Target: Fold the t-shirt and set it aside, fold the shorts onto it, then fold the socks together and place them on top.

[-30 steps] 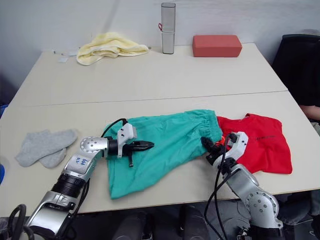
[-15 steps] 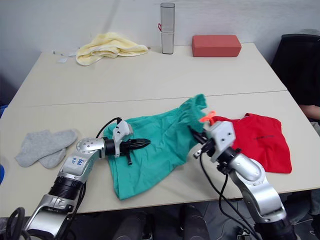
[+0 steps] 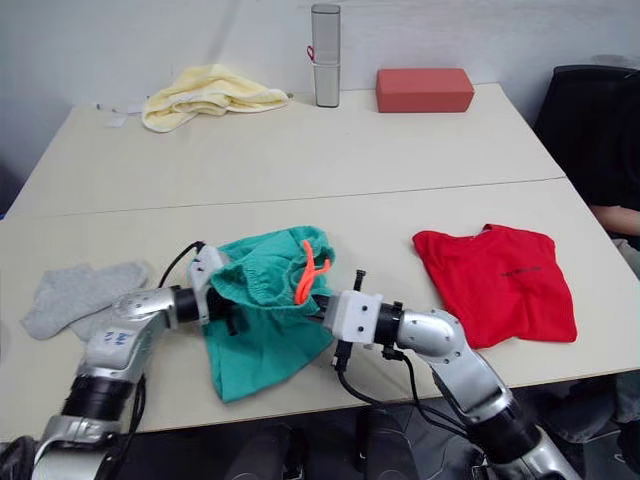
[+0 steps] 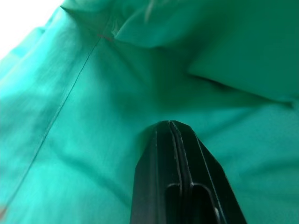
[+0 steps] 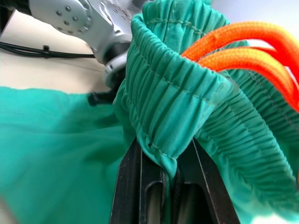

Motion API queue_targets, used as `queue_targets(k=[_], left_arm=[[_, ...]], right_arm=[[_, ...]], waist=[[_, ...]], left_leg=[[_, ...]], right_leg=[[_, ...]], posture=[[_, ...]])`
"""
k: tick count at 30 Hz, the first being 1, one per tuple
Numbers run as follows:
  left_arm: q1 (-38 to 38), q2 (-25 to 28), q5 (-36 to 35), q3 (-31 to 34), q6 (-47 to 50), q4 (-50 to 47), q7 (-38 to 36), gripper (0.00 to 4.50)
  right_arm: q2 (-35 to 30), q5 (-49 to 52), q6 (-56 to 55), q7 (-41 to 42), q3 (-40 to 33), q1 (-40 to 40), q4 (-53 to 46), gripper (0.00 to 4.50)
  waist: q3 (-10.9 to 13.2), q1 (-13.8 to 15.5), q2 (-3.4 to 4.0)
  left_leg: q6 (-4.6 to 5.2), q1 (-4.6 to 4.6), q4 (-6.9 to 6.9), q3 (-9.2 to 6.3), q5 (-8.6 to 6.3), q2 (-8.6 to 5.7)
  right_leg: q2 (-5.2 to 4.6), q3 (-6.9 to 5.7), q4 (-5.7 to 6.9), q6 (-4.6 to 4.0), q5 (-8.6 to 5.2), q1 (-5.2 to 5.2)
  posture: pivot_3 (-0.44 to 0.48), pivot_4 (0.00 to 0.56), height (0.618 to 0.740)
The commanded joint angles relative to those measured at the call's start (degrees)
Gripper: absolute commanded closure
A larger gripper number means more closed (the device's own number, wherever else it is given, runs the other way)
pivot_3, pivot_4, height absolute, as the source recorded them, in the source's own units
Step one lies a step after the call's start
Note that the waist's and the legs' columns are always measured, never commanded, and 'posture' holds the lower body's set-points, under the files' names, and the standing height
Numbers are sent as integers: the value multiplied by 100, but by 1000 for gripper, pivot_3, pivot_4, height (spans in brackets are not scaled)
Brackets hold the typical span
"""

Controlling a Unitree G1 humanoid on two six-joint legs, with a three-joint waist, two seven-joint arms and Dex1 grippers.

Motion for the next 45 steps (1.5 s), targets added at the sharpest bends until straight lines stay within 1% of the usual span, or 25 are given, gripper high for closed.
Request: queue_targets(k=[1, 4, 7, 9, 12, 16, 20, 23, 24, 26, 27, 28, 31, 33, 34, 36, 40, 41, 43, 44, 45], left_arm=[[233, 413, -523, 418, 47, -412, -572, 4500], [410, 718, -663, 604, 124, -451, -753, 4500], [551, 878, -553, 766, 107, -361, -568, 4500], [594, 831, -530, 790, 38, -321, -475, 4500], [646, 673, -547, 660, 35, -408, -391, 4500], [555, 476, -392, 497, 18, -342, -148, 4500], [482, 432, -149, 404, 9, -100, 156, 4500], [485, 421, -61, 395, -3, -17, 271, 4500], [493, 419, -61, 401, -1, -9, 280, 4500], [503, 424, -70, 419, -12, -4, 281, 4500], [504, 437, -74, 437, -26, 5, 281, 4500], [497, 453, -82, 468, -39, 15, 289, 4500], [417, 490, -247, 632, 45, -66, 290, 4500], [372, 519, -368, 718, 155, -155, 257, 4500], [348, 539, -432, 773, 215, -202, 241, 4500], [308, 623, -538, 880, 352, -316, 211, 4500], [353, 760, -657, 1053, 369, -460, 173, 4500], [373, 770, -678, 1087, 354, -489, 162, 4500], [457, 785, -789, 1164, 284, -590, 31, 4500], [529, 775, -851, 1214, 205, -664, -47, 4500], [609, 759, -928, 1267, 72, -745, -191, 4500]], right_arm=[[68, 2, -29, 188, -14, -110, 88, 4447], [158, -47, -61, 266, 4, -225, 197, 4447], [262, -287, -284, 434, 198, -414, 367, 4447], [359, -449, -398, 490, 315, -577, 508, 4447], [414, -694, -653, 625, 442, -822, 709, 4447], [264, -991, -1336, 1081, 701, -1141, 884, 4447], [207, -1158, -1072, 1506, 970, -1348, 1078, 4447], [462, -1504, -520, 1289, 1018, -1516, 1198, 4447], [591, -1500, -501, 1199, 998, -1527, 1198, 4447], [699, -1281, -156, 1330, 995, -1459, 1052, 4447], [692, -1189, -28, 1430, 976, -1431, 1007, 3980], [645, -1022, 243, 1606, 948, -1398, 946, 3757], [594, 285, 435, 2427, 541, -1367, 910, 2697], [660, 1117, 885, 2619, 118, -1365, 828, 2052], [607, 1547, 1315, 2688, -110, -1394, 772, 2052], [208, 2326, 2392, 2924, -503, -1450, 649, 2052], [-482, 3151, 3991, 2922, -1081, -1468, 886, 2052], [-577, 3271, 4249, 2906, -1166, -1464, 941, 2052], [-747, 3189, 4737, 2742, -1135, -1532, 1178, 1660], [-696, 2984, 4837, 2470, -1089, -1595, 1360, 1447], [-702, 2790, 5053, 2302, -926, -1696, 1513, 1085]], waist=[[0, 21, 0], [0, 36, 1], [2, 15, 3], [2, 13, 3], [3, 8, 4], [3, 15, 4], [3, 9, 4], [3, 8, 4], [2, 8, 4], [2, 4, 5], [2, 2, 5], [2, 1, 5], [3, 15, 4], [3, 13, 4], [3, 12, 4], [3, 21, 4], [3, 20, 5], [3, 20, 5], [3, 12, 5], [3, -4, 6], [4, -17, 7]], left_leg=[[-2, 1, 0, -1, -2, 0], [-1, -3, 0, -8, -3, -3], [-3, -1, 0, -7, -5, -3], [-5, -1, -3, -7, -5, -3], [-7, -1, -4, -6, -5, -3], [-6, -3, -2, -4, -5, -4], [-6, -1, -2, -4, -5, -4], [-6, 0, -2, -3, -4, -4], [-7, -1, -2, -3, -4, -4], [-9, 1, -2, -4, -3, -3], [-10, 1, -3, -4, -3, -2], [-10, 1, -3, -4, -3, -2], [-8, 0, -2, -5, -4, -2], [-6, 0, -1, -7, -4, -2], [-6, 0, -1, -8, -4, -2], [-6, -1, -1, -11, -4, -2], [-2, -1, -3, -16, -9, -2], [-4, -2, -5, -16, -11, -2], [-7, -2, -9, -16, -13, -2], [-9, -1, -10, -16, -14, -2], [-10, -2, -13, -15, -15, -1]], right_leg=[[-1, 0, 0, -1, -1, 1], [-6, -2, -7, -1, -1, 2], [-7, 0, -6, -1, 0, 2], [-6, -1, -2, -3, -2, -2], [-5, -1, 1, -4, -3, -3], [-5, -2, 3, -3, -2, -2], [-4, -2, 4, -3, -2, -2], [-4, -2, 8, -3, -2, -2], [-4, -1, 8, -3, -2, -3], [-4, -2, 17, -5, -3, -4], [-4, -2, 23, -5, -3, -3], [-4, -2, 31, -5, -3, -3], [-4, -2, 29, -5, -3, -1], [-5, -3, 26, -5, -3, 0], [-5, -3, 27, -5, -3, 0], [-5, -3, 28, -5, -3, 0], [-13, -4, -3, -5, -3, 1], [-13, -4, -4, -5, -3, 0], [-14, -4, -5, -7, -4, -3], [-14, -4, -4, -10, -5, -5], [-14, -3, -4, -11, -6, -8]], posture=[[0, 150, 740], [0, 150, 740], [0, 150, 740], [0, 150, 740], [0, 150, 740], [0, 150, 740], [0, 150, 740], [0, 150, 740], [0, 150, 740], [0, 150, 740], [0, 150, 740], [0, 150, 740], [0, 150, 740], [0, 150, 740], [0, 150, 740], [0, 150, 740], [0, 150, 740], [0, 150, 740], [0, 150, 740], [0, 150, 740], [0, 150, 740]])
